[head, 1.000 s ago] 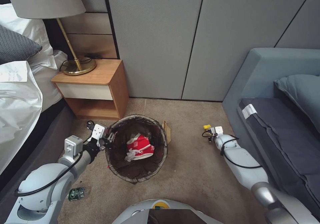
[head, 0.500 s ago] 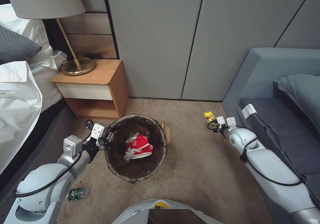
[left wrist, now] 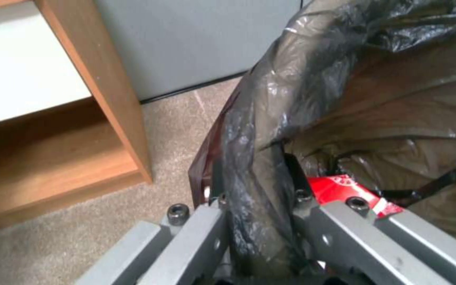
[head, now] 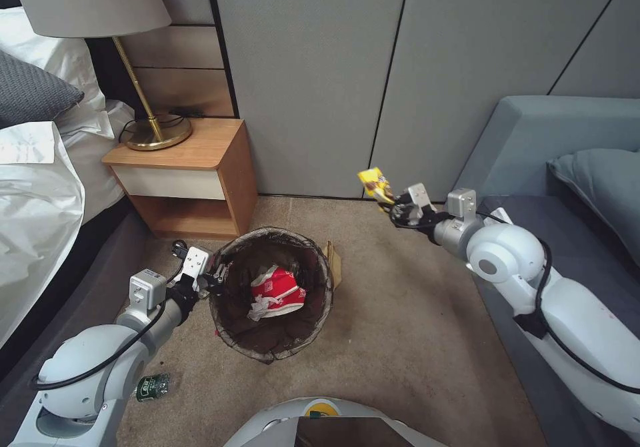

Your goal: Pick up the trash bin, then pick up the garbage from the floor and place it into the trash bin.

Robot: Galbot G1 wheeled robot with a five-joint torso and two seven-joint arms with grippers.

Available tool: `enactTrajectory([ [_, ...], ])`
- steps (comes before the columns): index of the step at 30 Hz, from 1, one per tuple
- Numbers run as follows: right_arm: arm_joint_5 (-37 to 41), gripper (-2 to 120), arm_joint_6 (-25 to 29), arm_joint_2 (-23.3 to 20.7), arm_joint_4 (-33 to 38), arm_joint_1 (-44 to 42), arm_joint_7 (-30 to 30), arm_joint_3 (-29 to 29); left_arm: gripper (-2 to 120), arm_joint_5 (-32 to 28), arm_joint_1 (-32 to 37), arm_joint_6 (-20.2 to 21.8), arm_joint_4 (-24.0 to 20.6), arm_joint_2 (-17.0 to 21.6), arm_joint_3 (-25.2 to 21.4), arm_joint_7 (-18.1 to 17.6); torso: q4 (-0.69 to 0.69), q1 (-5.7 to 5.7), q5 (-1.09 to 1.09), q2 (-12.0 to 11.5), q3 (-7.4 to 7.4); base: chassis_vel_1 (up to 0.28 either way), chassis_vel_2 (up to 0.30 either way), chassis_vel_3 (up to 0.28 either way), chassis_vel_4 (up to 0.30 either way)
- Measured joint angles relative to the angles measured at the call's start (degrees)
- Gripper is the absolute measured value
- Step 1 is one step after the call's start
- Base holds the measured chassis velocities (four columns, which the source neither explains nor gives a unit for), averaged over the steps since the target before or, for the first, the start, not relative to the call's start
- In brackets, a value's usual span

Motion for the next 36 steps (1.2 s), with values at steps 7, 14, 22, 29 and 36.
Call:
enactTrajectory([
  [7,12.63,0,-0.01,-3.29,12.89,6.15,3.24,-4.43,0,0.11,-0.38,0.0,0.81,-0.01,0.04,-0.01,0.03,0.0,-0.02,0.0,0.0,0.0,0.0,0.0,0.0],
  [14,23.81,0,0.07,-6.44,17.9,22.61,2.4,-17.12,0,0.48,-1.99,0.0,2.34,-0.64,0.84,0.02,0.02,0.0,0.0,0.0,0.0,0.0,0.0,0.0,0.0],
  [22,28.48,0,0.15,-1.34,17.99,33.58,6.1,-35.24,0,0.55,-2.78,0.0,3.41,-0.93,0.53,0.01,0.01,0.0,-0.02,0.0,0.0,0.0,0.0,0.0,0.0],
  [29,28.95,0,0.18,1.77,14.96,35.24,8.53,-42.49,0,0.56,-3.32,0.0,3.95,-1.25,0.53,0.02,0.01,0.0,-0.02,0.0,0.01,0.0,0.0,0.0,0.0],
  [36,28.17,0,0.21,5.35,8.85,36.25,10.53,-48.99,0,0.62,-3.53,0.0,4.27,-1.1,0.21,0.02,0.02,0.0,-0.02,0.0,0.01,0.0,0.0,0.0,0.0],
])
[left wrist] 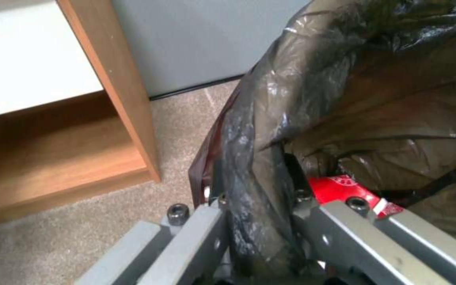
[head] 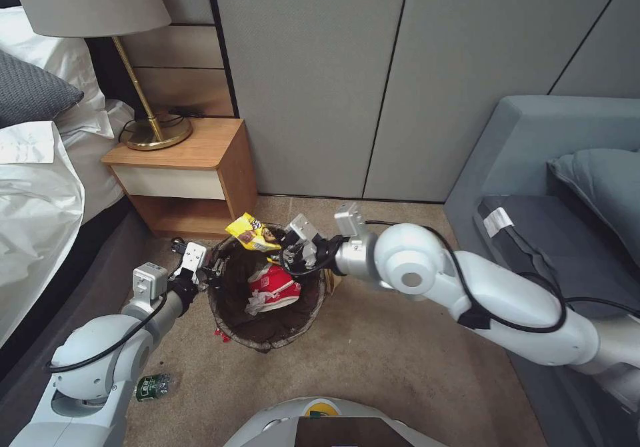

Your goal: Pick up the trash bin, then pick up the garbage from the floor and place it into the trash bin.

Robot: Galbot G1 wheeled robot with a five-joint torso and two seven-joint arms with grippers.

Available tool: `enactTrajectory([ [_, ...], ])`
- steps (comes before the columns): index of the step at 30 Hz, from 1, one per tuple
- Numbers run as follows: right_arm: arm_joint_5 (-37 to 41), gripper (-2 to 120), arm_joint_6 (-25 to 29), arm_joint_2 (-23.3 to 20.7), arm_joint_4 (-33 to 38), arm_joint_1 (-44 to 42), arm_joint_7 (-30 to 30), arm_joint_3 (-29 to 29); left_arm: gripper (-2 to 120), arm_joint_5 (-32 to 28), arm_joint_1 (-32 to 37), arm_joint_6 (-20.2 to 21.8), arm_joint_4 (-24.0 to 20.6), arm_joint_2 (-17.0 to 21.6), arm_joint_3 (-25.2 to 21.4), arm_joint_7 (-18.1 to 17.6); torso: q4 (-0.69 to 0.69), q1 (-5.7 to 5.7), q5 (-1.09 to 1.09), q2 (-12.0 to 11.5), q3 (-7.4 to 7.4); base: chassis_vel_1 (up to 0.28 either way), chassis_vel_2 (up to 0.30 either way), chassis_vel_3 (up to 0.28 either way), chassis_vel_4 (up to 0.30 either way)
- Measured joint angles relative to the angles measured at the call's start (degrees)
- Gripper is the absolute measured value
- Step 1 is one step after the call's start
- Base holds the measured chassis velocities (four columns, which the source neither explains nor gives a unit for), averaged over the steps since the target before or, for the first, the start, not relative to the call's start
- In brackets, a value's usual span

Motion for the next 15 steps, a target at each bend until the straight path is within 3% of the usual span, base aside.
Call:
enactTrajectory([
  [15,-0.73,0,0.03,3.99,-6.31,-0.28,2.39,-5.86,0,-0.08,-0.51,0.0,0.98,0.04,-0.06,0.05,0.0,0.0,0.0,0.0,0.0,0.0,0.0,0.0,0.0],
])
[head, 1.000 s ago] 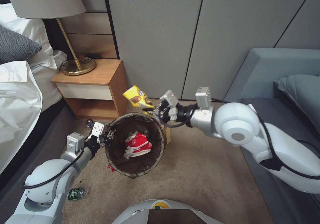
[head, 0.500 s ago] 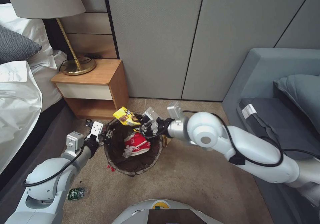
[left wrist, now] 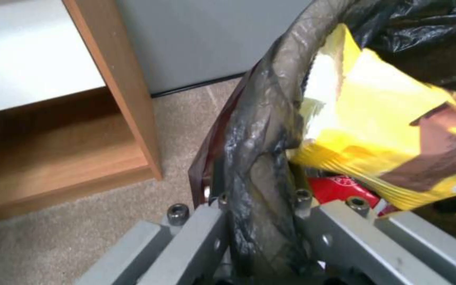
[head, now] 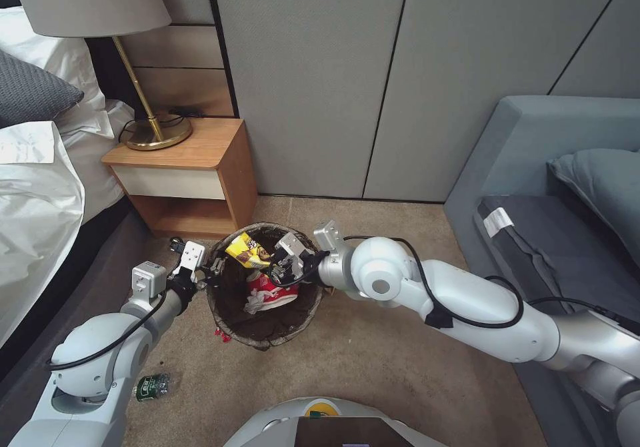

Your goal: Pick up the trash bin, then pick up the garbage from the floor and place it into the trash bin.

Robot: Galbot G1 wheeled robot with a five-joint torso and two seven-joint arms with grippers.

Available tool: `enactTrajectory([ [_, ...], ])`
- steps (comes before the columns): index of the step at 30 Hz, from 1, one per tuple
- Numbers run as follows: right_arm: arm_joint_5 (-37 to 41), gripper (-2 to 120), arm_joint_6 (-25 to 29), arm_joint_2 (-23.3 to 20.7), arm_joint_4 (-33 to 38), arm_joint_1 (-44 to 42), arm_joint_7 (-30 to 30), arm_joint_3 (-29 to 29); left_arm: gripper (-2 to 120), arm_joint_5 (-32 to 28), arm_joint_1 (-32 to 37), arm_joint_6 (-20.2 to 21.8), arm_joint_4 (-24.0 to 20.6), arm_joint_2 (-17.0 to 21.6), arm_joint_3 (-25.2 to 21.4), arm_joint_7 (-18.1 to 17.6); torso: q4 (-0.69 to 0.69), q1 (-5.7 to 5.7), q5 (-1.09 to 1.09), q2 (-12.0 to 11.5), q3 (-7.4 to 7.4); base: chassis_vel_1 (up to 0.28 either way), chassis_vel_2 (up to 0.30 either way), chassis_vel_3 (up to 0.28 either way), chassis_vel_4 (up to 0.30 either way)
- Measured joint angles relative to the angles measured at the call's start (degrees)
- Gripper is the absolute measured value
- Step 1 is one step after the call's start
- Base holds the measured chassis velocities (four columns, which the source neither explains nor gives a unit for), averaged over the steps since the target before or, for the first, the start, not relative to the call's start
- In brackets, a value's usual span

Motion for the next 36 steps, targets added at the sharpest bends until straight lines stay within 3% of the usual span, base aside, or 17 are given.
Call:
enactTrajectory([
  [9,-0.46,-2,0.0,1.28,-2.04,0.27,0.15,-0.95,0,-0.05,0.05,0.0,0.22,0.21,-0.11,0.05,0.0,0.0,0.01,0.0,0.0,0.0,0.0,0.0,0.0],
  [36,-0.1,95,-0.01,0.68,-0.04,0.29,-0.14,2.33,0,-0.15,-0.07,0.0,0.69,0.28,-0.28,0.13,0.0,0.0,0.01,0.0,0.0,0.0,0.0,0.0,0.0],
])
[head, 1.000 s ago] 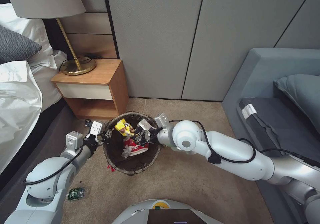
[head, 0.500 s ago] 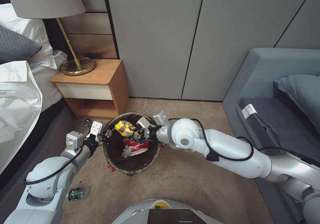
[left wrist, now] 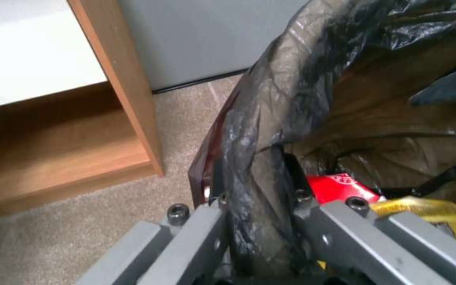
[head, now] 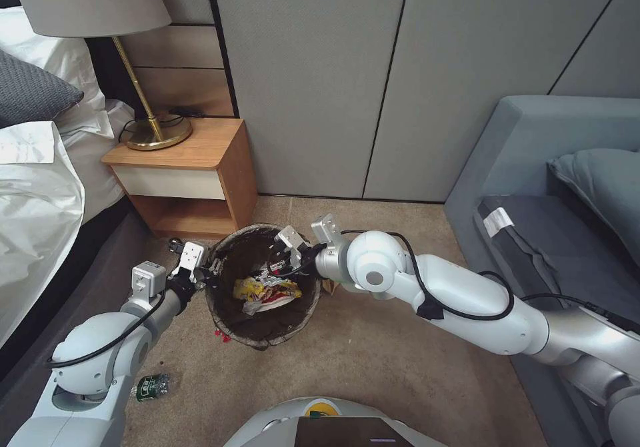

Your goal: Pick up the trash bin, then pick up the garbage from the floor and place it into the trash bin.

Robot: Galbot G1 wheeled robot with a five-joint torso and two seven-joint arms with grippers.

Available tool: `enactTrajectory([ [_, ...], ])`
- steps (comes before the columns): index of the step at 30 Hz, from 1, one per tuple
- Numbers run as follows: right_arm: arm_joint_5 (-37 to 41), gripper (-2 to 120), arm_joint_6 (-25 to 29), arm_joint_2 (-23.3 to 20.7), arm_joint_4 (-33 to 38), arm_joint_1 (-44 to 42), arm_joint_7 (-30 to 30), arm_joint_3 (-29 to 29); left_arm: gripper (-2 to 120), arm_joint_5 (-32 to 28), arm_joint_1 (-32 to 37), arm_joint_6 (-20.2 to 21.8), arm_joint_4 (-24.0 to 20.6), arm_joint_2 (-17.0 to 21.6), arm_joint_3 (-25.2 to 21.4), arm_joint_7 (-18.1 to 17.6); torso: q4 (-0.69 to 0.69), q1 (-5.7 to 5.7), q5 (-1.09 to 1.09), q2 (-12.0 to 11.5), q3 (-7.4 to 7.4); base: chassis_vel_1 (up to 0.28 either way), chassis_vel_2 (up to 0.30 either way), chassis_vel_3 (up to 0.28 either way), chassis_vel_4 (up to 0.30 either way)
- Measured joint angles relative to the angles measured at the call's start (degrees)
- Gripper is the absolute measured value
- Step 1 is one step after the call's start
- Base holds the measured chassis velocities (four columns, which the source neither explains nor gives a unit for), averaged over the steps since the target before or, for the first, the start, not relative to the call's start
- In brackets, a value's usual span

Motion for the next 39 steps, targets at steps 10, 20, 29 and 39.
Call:
enactTrajectory([
  [10,2.06,100,0.0,-1.51,5.04,0.21,0.1,4.21,0,0.06,-0.05,0.0,0.14,-0.12,-0.09,-0.01,0.0,0.0,0.0,0.0,0.0,0.0,0.0,0.0,0.0],
  [20,-7.27,100,0.18,-5.59,7.0,-13.41,-2.61,31.85,0,0.12,-0.08,0.0,-0.02,-0.74,-1.35,0.18,-0.01,0.0,0.02,0.0,0.0,0.0,0.0,0.0,0.0],
  [29,-23.93,100,7.35,-0.19,9.82,-39.1,-8.22,59.07,0,0.07,0.35,0.0,-0.31,-1.83,-1.85,0.12,-0.03,0.0,0.01,0.0,-0.01,0.0,0.0,0.0,0.0],
  [39,-39.89,100,21.68,7.19,9.05,-56.95,-16.43,68.68,0,0.46,0.85,0.0,-0.19,-3.39,-1.55,0.11,0.0,0.0,0.01,0.0,0.0,0.0,0.0,0.0,0.0],
])
